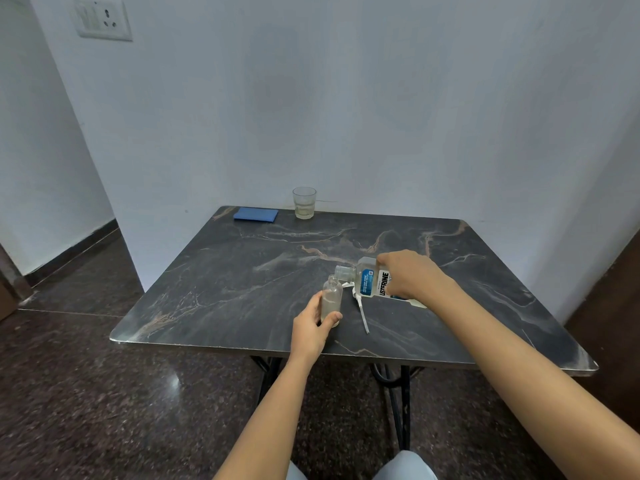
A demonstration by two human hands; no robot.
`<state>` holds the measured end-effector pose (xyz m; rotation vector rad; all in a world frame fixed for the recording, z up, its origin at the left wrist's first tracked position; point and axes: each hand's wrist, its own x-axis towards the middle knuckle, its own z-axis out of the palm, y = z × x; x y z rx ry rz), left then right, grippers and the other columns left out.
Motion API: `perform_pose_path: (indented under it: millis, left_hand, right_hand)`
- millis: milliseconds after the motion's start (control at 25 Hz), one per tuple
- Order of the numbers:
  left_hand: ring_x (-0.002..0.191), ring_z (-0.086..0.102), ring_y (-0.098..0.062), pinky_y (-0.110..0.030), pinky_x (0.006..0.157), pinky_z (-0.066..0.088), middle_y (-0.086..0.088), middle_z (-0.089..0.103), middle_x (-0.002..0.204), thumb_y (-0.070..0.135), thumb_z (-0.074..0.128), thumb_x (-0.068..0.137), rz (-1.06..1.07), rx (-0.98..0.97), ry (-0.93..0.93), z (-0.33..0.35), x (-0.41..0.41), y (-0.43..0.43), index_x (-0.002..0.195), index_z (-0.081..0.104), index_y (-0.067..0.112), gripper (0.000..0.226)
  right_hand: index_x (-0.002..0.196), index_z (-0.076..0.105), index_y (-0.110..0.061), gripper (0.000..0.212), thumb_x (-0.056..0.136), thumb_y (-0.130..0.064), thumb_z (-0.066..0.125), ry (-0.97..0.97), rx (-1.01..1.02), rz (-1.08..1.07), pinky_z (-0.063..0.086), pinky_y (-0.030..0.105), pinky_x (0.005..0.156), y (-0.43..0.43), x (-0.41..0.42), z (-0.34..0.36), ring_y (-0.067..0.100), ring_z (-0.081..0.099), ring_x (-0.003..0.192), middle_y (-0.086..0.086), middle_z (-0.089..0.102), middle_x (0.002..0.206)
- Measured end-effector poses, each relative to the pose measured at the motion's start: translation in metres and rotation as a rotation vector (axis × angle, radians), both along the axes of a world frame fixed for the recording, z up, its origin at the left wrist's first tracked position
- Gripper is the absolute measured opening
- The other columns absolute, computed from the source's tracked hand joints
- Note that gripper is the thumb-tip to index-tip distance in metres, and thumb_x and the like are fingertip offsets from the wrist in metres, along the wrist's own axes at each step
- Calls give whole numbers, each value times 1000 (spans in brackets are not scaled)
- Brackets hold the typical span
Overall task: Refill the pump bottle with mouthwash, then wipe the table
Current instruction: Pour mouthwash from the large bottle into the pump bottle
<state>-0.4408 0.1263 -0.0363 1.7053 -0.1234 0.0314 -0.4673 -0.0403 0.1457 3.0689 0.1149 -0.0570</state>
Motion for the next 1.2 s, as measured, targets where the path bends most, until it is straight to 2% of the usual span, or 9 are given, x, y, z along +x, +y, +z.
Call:
perform_pose_path:
  millis: [160, 400, 640, 800, 1000, 1200]
  left_hand:
    - [102, 54, 15, -8, 87, 43, 19, 58, 119, 19, 67, 88, -6, -3, 1, -1, 1, 0, 135, 48, 26, 52]
    - [114, 54, 2, -17, 98, 42, 15, 55, 127, 20, 68, 87, -6, 0, 9, -2, 3, 0, 140, 45, 23, 57]
    - [118, 53, -2, -22, 103, 42, 9, 56, 132, 20, 69, 87, -1, 2, 12, -3, 4, 0, 141, 43, 21, 60]
    - [116, 52, 0, -13, 97, 41, 12, 54, 128, 17, 68, 88, 3, 7, 19, 0, 2, 0, 142, 42, 18, 60]
    - [111, 54, 2, -11, 92, 41, 15, 55, 123, 18, 67, 88, 2, 16, 15, 0, 2, 0, 140, 44, 21, 57]
    - [115, 54, -2, -20, 100, 42, 13, 55, 128, 20, 68, 88, 1, 17, 16, -2, 4, 0, 141, 43, 23, 58]
  right_hand:
    - [130, 50, -22, 46, 85, -15, 58, -1, -2, -2, 49, 40, 88, 1, 0, 0, 26, 60, 109, 6, 62, 124]
    - [130, 50, -22, 46, 86, -17, 59, 2, -1, -5, 50, 40, 88, 2, 1, 0, 25, 61, 110, 5, 62, 125]
    - [131, 50, -23, 47, 85, -16, 58, 1, -16, -6, 48, 40, 89, 2, 2, 1, 26, 60, 110, 6, 62, 124]
    - [131, 49, -22, 48, 85, -17, 59, 6, -22, -6, 48, 41, 91, 2, 2, 1, 26, 59, 112, 7, 61, 125]
    - [133, 48, -22, 48, 86, -17, 59, 4, -29, -3, 48, 41, 92, 3, 2, 3, 26, 58, 113, 7, 61, 127]
    - [133, 48, -23, 49, 86, -17, 60, 6, -31, -4, 49, 41, 93, 3, 3, 2, 25, 59, 113, 6, 61, 127]
